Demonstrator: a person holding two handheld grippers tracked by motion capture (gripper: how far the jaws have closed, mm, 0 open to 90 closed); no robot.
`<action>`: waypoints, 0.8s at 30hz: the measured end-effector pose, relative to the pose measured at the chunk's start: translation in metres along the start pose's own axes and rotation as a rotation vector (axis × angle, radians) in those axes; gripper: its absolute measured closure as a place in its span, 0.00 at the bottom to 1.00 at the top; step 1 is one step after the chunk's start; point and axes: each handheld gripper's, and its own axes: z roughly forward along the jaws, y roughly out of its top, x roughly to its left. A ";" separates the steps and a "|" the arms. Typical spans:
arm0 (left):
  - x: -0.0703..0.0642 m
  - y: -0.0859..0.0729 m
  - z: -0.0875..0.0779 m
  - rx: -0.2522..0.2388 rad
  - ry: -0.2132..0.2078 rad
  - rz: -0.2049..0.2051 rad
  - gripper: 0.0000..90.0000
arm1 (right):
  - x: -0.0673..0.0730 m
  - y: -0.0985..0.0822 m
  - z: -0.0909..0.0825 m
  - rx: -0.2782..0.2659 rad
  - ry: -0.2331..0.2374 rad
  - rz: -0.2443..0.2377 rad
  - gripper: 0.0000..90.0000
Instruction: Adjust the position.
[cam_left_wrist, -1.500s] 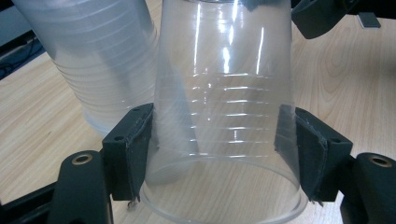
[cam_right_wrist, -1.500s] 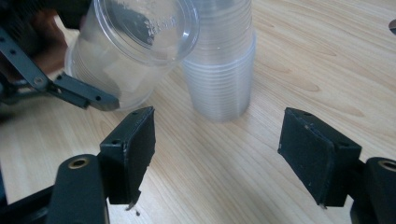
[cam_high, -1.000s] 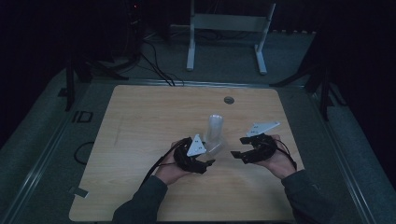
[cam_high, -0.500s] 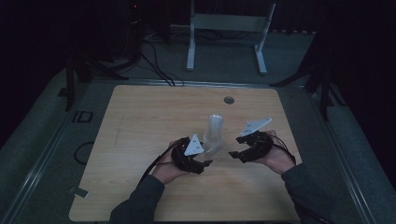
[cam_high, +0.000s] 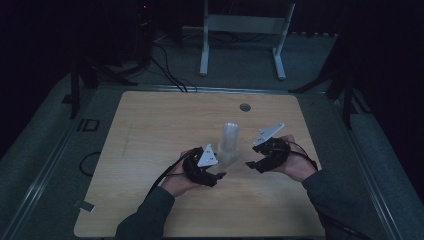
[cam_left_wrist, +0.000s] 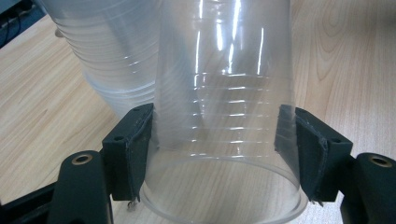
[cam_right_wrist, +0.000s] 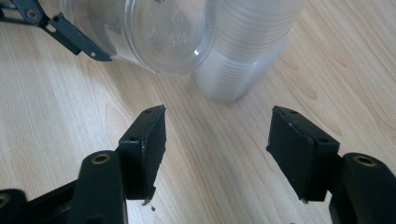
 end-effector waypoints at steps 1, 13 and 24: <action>0.000 0.000 0.000 0.002 0.000 0.001 0.33 | 0.000 0.000 0.000 0.005 0.002 -0.004 0.42; 0.001 -0.001 0.001 0.021 -0.002 0.011 0.33 | 0.003 0.007 0.002 0.066 0.007 -0.068 0.41; 0.001 0.000 0.002 0.032 -0.001 0.027 0.33 | 0.007 0.012 0.009 0.127 0.004 -0.123 0.40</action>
